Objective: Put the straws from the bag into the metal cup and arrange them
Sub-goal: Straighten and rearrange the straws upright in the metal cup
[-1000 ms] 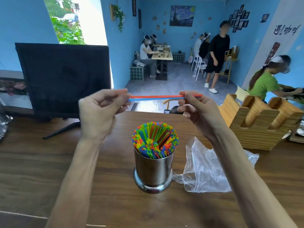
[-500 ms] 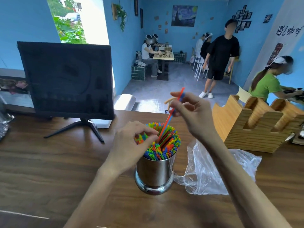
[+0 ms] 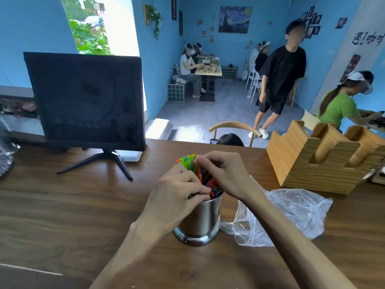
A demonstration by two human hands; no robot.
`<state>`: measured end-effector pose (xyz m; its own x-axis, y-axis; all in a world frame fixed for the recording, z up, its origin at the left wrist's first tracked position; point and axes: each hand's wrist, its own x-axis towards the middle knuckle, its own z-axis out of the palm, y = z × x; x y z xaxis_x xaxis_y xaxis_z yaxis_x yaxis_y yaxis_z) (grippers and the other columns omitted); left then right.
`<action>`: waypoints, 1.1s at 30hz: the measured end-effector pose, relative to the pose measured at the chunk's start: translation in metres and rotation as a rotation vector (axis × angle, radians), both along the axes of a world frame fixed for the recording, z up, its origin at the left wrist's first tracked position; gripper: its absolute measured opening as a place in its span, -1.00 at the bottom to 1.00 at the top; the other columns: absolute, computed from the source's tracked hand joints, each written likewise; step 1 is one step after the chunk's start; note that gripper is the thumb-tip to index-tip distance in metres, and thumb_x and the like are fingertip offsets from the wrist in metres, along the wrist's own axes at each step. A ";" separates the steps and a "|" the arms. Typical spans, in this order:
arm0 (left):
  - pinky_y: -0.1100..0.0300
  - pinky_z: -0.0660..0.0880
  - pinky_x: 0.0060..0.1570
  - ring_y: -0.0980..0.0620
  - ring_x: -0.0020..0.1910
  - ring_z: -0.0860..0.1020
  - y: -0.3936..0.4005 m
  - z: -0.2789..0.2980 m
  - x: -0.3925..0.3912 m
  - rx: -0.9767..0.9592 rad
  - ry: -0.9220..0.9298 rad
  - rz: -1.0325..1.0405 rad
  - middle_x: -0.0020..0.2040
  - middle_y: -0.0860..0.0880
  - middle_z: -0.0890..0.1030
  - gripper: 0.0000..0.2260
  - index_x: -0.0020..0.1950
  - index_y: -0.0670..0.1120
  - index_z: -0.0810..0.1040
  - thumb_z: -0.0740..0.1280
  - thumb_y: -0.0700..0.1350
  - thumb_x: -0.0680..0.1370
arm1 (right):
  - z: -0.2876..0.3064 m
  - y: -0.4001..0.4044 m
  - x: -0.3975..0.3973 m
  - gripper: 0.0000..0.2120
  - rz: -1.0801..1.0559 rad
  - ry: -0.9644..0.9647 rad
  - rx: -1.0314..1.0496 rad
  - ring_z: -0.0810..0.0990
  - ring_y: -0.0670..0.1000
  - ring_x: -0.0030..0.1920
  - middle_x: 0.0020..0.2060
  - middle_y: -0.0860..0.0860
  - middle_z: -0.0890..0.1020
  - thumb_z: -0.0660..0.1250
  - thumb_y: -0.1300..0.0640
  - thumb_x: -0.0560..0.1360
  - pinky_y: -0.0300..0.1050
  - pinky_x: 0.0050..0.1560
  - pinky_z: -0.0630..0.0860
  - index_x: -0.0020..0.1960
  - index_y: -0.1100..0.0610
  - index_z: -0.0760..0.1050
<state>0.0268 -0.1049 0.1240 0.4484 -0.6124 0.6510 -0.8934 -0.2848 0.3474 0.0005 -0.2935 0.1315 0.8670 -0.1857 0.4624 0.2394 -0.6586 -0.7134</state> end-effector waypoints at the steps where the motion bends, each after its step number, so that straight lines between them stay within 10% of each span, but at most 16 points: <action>1: 0.14 0.54 -0.11 0.11 -0.08 0.54 0.001 0.000 0.000 -0.010 -0.011 -0.003 -0.19 0.16 0.66 -0.88 -0.08 0.05 0.78 0.49 0.04 0.45 | 0.000 0.001 -0.001 -0.75 0.005 0.010 0.019 0.63 -0.04 -0.20 -0.27 -0.07 0.69 0.38 0.00 0.62 -0.04 -0.08 0.53 -0.11 0.13 0.71; 16: 0.38 0.50 -0.06 0.25 -0.13 0.61 0.014 0.045 0.013 -0.218 0.084 0.058 -0.10 0.13 0.73 -0.86 0.03 0.02 0.76 0.55 -0.13 0.49 | 0.014 0.009 -0.027 -0.78 0.169 -0.030 0.060 0.55 -0.14 0.29 0.14 -0.19 0.66 0.24 0.00 0.66 -0.18 0.31 0.45 0.19 -0.13 0.64; 23: 0.26 0.60 -0.11 0.12 -0.20 0.68 0.012 0.071 0.027 -0.371 0.477 -0.033 -0.15 0.10 0.73 -0.76 -0.03 0.09 0.71 0.53 -0.26 0.48 | 0.006 0.015 -0.025 -0.72 0.126 0.049 0.000 0.57 -0.13 0.21 0.12 -0.09 0.66 0.41 -0.09 0.52 -0.05 0.29 0.48 0.11 0.03 0.72; 33: 0.23 0.63 -0.10 0.11 -0.17 0.70 0.034 0.117 0.041 -0.751 0.511 -0.059 -0.18 0.08 0.74 -0.86 0.01 -0.03 0.71 0.51 -0.24 0.51 | 0.025 0.007 -0.030 -0.90 0.196 -0.059 0.224 0.70 -0.04 -0.11 -0.18 0.03 0.74 0.38 0.16 0.60 -0.15 -0.03 0.56 0.00 0.09 0.69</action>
